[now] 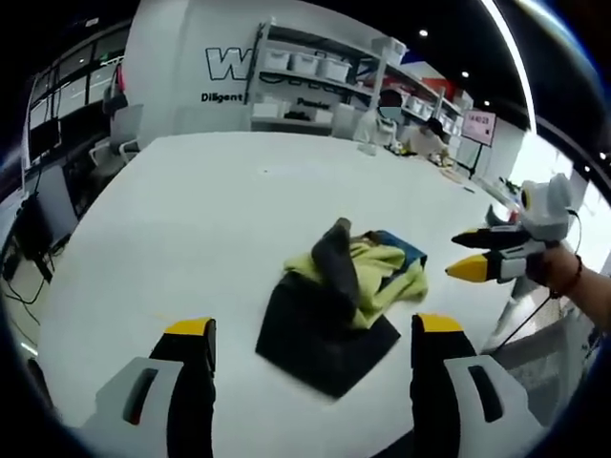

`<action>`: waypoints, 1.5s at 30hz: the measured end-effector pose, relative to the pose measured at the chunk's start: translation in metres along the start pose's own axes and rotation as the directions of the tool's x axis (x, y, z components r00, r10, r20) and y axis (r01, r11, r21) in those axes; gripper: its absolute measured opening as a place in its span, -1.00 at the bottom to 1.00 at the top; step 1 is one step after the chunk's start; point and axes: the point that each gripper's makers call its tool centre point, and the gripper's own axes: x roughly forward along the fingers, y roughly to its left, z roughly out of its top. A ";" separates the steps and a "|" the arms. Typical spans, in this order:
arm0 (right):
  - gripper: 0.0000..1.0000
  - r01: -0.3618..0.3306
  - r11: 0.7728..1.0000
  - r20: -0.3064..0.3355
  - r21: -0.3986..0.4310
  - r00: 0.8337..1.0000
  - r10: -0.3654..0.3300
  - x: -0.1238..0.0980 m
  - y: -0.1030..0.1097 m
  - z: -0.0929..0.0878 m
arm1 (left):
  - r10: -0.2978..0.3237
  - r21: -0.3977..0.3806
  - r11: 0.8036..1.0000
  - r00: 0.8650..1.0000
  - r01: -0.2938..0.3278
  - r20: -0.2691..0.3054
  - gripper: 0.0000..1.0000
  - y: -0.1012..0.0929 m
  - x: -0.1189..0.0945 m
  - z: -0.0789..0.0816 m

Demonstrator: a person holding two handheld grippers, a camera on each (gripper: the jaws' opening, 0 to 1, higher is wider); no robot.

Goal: Fold the garment on the visible template until the final outline fits inside the template.

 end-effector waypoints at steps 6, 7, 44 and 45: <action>0.24 -0.004 1.000 -0.003 -0.008 1.000 0.004 0.010 -0.003 0.003 | -0.010 0.003 1.000 1.000 0.011 -0.016 0.57 -0.005 0.011 0.000; 0.23 -0.004 1.000 -0.003 -0.009 1.000 0.004 0.011 -0.003 0.003 | -0.011 0.003 1.000 1.000 0.011 -0.018 0.56 -0.006 0.012 -0.001; -0.57 -0.035 0.997 -0.069 0.067 0.997 0.040 0.073 0.000 -0.008 | -0.028 -0.093 0.996 0.994 0.018 -0.110 -0.34 -0.017 0.060 -0.023; -0.59 -0.034 0.997 -0.069 0.068 0.997 0.039 0.074 0.000 -0.008 | -0.028 -0.100 0.995 0.993 0.016 -0.114 -0.38 -0.017 0.062 -0.024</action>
